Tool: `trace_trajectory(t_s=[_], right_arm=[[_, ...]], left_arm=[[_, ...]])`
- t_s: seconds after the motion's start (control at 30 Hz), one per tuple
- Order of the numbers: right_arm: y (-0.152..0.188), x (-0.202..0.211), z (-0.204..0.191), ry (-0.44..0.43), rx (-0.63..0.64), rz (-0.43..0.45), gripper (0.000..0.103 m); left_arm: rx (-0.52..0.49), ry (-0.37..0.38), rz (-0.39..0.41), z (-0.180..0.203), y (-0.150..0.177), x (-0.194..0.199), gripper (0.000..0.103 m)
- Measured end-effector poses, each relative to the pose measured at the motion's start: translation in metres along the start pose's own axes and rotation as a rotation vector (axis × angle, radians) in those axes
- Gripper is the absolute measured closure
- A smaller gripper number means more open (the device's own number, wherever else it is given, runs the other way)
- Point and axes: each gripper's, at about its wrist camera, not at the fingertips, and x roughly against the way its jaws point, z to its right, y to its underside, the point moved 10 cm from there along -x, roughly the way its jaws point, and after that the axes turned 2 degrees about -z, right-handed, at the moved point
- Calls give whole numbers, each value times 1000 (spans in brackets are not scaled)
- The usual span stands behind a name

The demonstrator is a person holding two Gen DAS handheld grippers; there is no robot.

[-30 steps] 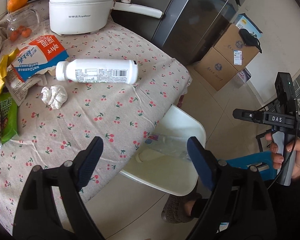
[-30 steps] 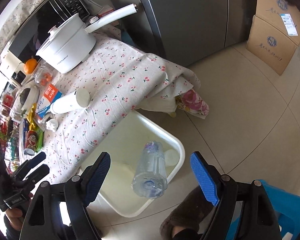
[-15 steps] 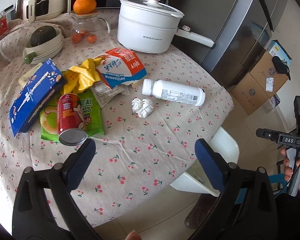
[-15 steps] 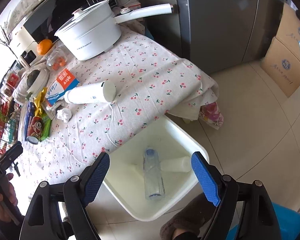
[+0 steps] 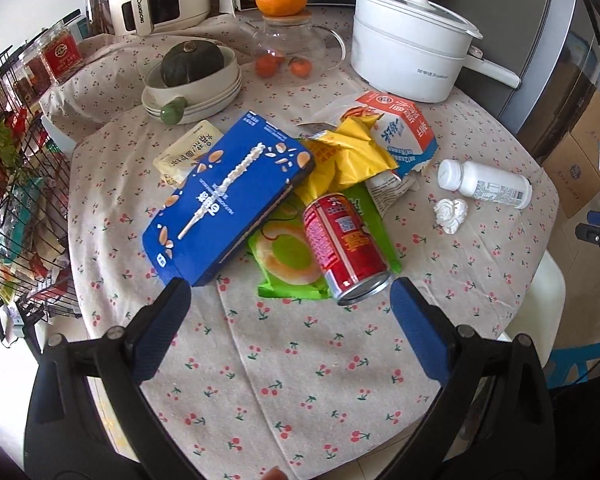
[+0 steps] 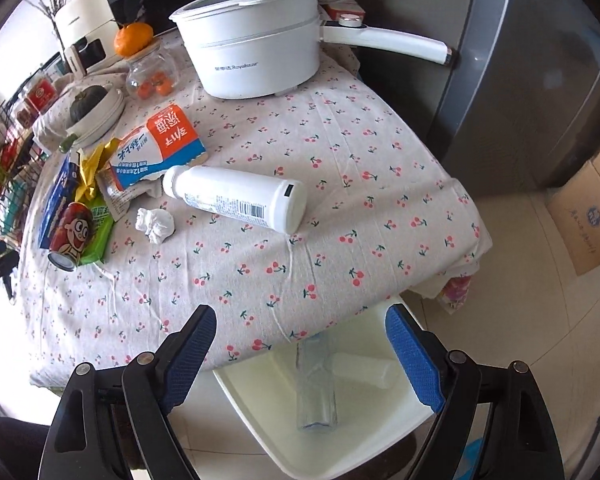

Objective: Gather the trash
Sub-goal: 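Grasp the blue snack box with the left gripper while the right grasps another white bottle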

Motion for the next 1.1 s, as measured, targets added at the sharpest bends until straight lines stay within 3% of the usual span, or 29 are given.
trace_trajectory(t_s=[0.17, 0.3, 0.4, 0.5, 0.7, 0.83, 0.93, 1.1], right_arm=[[-30, -22, -20, -11, 110, -6, 15], [-48, -38, -31, 24, 194, 3, 15], [-55, -51, -36, 11, 201, -11, 15], [-60, -63, -43, 0, 193, -31, 15], [-70, -77, -55, 15, 222, -18, 15], [-75, -83, -64, 48, 293, 13, 15], [-78, -92, -73, 84, 382, 28, 15], [-78, -106, -77, 163, 503, 33, 15]], left_arm=[[-138, -58, -62, -31, -14, -31, 4], [-222, -148, -43, -44, -17, -49, 4], [-282, -254, 16, -46, -13, -58, 4], [-285, -305, 33, -48, -9, -70, 5], [-267, -408, 56, -60, -12, -86, 21], [-300, -414, 53, -57, -10, -92, 41], [-322, -468, 53, -58, -12, -91, 55], [-270, -468, 85, -66, -20, -74, 64]])
